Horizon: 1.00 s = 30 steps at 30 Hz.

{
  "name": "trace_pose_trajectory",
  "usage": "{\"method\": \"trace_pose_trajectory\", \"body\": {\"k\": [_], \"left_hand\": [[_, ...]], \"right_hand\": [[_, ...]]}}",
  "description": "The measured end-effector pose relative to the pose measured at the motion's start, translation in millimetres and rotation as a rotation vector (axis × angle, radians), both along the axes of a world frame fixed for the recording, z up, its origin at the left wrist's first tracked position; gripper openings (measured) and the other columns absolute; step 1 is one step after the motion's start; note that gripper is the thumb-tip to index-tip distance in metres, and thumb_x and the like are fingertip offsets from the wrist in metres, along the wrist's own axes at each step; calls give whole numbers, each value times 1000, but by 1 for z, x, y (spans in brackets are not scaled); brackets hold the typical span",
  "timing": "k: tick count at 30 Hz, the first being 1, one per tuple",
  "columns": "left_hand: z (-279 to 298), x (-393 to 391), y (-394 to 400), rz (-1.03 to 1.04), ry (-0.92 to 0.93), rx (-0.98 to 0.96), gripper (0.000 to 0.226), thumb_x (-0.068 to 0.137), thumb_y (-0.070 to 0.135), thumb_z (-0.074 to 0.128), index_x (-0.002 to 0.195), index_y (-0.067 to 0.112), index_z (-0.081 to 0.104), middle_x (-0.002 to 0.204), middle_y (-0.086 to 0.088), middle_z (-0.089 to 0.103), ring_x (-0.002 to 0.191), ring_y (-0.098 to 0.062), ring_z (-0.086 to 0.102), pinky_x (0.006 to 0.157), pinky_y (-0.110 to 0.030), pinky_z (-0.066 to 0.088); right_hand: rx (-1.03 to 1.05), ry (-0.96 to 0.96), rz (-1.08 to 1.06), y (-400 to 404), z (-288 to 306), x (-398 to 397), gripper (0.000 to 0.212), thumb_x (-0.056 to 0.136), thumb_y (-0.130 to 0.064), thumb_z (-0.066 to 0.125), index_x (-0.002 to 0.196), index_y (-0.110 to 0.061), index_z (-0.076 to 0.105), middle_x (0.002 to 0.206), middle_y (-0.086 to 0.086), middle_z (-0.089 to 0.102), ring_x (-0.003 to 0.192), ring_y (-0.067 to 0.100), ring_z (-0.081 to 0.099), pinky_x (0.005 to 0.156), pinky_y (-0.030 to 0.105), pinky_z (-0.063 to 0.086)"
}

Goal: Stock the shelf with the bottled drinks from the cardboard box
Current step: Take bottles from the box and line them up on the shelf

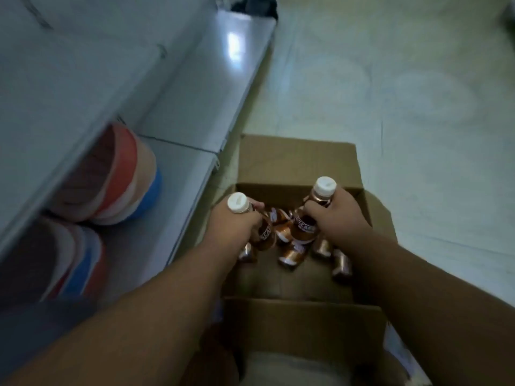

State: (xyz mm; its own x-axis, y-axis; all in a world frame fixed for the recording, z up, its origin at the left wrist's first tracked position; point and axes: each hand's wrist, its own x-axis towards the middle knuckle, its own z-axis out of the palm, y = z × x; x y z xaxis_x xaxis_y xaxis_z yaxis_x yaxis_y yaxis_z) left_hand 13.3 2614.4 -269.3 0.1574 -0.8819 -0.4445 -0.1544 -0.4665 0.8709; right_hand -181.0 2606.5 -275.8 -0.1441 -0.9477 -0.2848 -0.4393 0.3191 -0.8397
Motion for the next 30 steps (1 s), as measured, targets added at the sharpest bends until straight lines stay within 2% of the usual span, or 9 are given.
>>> {"method": "trace_pose_trajectory", "body": {"k": [2,4,6,10,14,17,21,26,30], "left_hand": [[49,26,6,105,133,-101,22,59,1,62,71,17,72,88,-6,74,90,-27,68,82,-46,57],[99,54,19,185,204,-227,15,53,6,62,62,15,70,80,-11,73,83,-31,68,78,-43,56],[149,82,34,237,214,-338,10,56,5,61,57,14,67,75,-18,71,71,-32,67,71,-42,55],[234,136,82,335,276,-488,10,59,8,59,68,11,55,60,-19,63,62,-33,61,66,-49,52],[281,189,136,384,79,-559,7,73,2,55,79,-1,58,60,-18,66,54,-28,62,55,-37,52],[297,224,161,405,-82,-550,13,69,4,58,76,-5,64,61,-11,70,52,-22,64,57,-34,52],[297,265,165,503,-253,-469,9,66,5,66,58,9,65,47,4,64,36,-4,55,43,-19,44],[272,310,134,637,-271,-437,6,72,12,67,67,9,71,61,2,71,55,-12,64,58,-29,51],[257,358,110,531,-363,-364,14,75,25,72,68,16,64,67,0,63,64,-17,60,63,-34,48]], "right_hand": [[-48,-121,-18,1,54,22,22,83,-15,66,104,-13,63,97,2,70,95,16,66,77,30,53],[-128,-205,7,6,108,51,22,81,-13,64,102,-9,64,95,5,71,88,15,67,68,26,51],[-198,-278,45,15,158,85,26,73,-15,65,98,-9,66,92,6,73,85,19,69,71,31,54],[-270,-381,172,36,235,154,26,70,-11,67,95,-8,63,93,17,70,85,30,69,78,46,56],[-317,-422,318,66,285,220,19,72,-8,68,90,-9,63,92,19,70,87,35,69,80,48,56],[-344,-451,394,79,302,263,14,71,-8,68,84,-10,64,85,17,72,85,37,70,80,49,57],[-318,-453,525,67,299,316,24,62,-12,71,84,-4,68,84,15,72,82,35,69,76,45,56],[-268,-442,634,30,271,364,25,71,-9,72,94,0,66,92,20,71,84,32,68,74,41,55],[-220,-401,678,0,248,396,19,79,-15,75,94,-10,64,92,14,70,83,28,67,77,40,55]]}}
